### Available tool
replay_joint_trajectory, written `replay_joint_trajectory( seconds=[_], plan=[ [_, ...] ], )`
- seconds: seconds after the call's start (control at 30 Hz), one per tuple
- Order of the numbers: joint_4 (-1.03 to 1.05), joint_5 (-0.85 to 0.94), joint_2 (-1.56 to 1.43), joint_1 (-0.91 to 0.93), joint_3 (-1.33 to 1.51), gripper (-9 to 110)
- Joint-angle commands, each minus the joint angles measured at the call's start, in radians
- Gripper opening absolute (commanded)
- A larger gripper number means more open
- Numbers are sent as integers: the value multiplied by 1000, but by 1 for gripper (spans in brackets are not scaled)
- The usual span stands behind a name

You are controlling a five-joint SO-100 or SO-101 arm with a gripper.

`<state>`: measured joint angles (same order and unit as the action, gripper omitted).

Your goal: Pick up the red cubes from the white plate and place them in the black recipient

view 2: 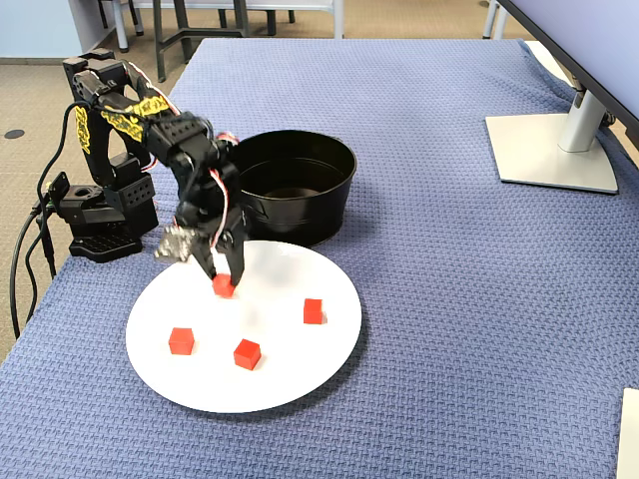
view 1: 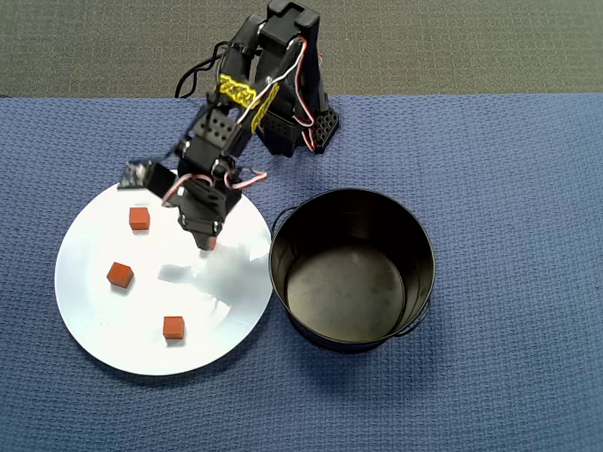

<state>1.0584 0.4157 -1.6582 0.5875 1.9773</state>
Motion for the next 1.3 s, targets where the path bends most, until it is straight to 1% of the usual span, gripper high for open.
replay_joint_trajectory(
  seconds=[0.0,0.13,0.2,0.33,0.5,0.53,0.6,0.67,0.77,0.83,0.93,1.03,1.07,1.13,1.23,1.27],
  plan=[
    [114,-49,-186,15,-152,0],
    [209,-120,-316,-95,-236,0],
    [247,-189,-360,-178,-278,0],
    [192,-322,-390,-387,-281,0],
    [115,-456,-336,-673,-221,0],
    [120,-468,-322,-730,-215,6],
    [156,-469,-296,-825,-225,29],
    [192,-443,-287,-859,-261,35],
    [255,-368,-288,-788,-313,39],
    [293,-267,-308,-687,-319,39],
    [330,-117,-342,-472,-313,28],
    [341,46,-347,-241,-290,23],
    [304,89,-347,-158,-262,20],
    [166,137,-325,-12,-187,18],
    [20,149,-212,120,-95,11],
    [-6,160,-170,147,-80,11]
  ],
)
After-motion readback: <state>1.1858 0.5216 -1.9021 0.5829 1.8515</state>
